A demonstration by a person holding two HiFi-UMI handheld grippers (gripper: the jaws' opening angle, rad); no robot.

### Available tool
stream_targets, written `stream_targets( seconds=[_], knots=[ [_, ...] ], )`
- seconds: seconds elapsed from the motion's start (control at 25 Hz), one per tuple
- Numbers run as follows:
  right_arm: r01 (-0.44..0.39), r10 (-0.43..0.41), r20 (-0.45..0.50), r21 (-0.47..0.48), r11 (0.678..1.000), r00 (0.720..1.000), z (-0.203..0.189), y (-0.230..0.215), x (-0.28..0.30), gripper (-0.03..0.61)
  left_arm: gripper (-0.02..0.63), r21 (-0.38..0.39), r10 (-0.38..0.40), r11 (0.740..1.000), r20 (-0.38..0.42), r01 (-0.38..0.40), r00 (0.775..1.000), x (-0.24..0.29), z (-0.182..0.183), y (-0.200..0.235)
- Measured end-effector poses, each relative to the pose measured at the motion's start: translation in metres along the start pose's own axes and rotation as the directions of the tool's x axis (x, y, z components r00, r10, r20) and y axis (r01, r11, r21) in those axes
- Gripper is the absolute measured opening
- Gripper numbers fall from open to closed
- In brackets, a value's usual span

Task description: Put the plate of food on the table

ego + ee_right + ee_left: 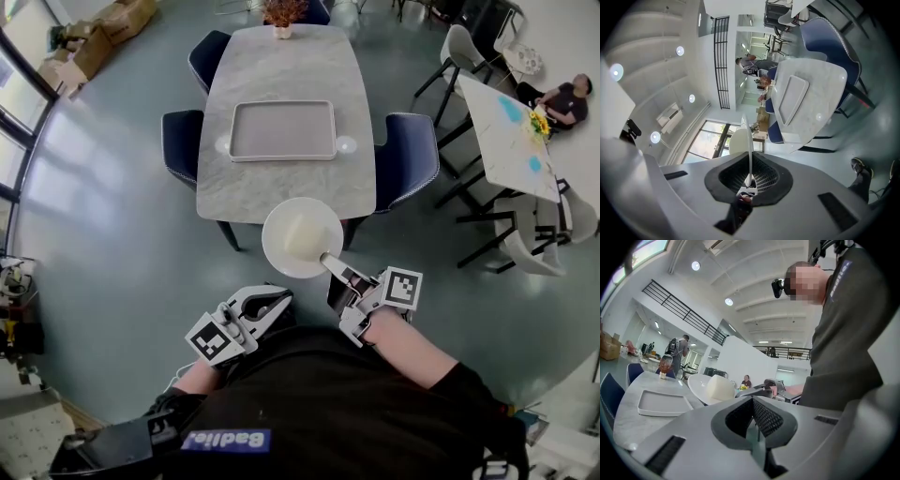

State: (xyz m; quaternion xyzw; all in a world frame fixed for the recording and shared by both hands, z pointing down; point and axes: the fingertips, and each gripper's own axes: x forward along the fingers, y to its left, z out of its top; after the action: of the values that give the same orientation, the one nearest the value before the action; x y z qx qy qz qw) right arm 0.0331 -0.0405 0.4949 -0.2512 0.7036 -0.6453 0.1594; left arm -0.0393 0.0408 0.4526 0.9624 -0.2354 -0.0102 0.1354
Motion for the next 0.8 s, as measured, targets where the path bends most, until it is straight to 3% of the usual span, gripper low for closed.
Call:
stream_targets(
  seconds=[0.44, 0.8],
  knots=[
    [0.011, -0.013, 0.065, 0.030, 0.999, 0.998, 0.029, 0.009, 0.085, 0.020, 0.005, -0.024, -0.048, 0.999, 0.018, 0.048, 0.999, -0.016, 0.034, 0.094],
    [0.039, -0.044, 0.138, 0.040, 0.998, 0.989, 0.046, 0.010, 0.126, 0.020, 0.005, -0.020, -0.098, 0.995, 0.022, 0.099, 0.995, -0.032, 0.057, 0.137]
  ],
)
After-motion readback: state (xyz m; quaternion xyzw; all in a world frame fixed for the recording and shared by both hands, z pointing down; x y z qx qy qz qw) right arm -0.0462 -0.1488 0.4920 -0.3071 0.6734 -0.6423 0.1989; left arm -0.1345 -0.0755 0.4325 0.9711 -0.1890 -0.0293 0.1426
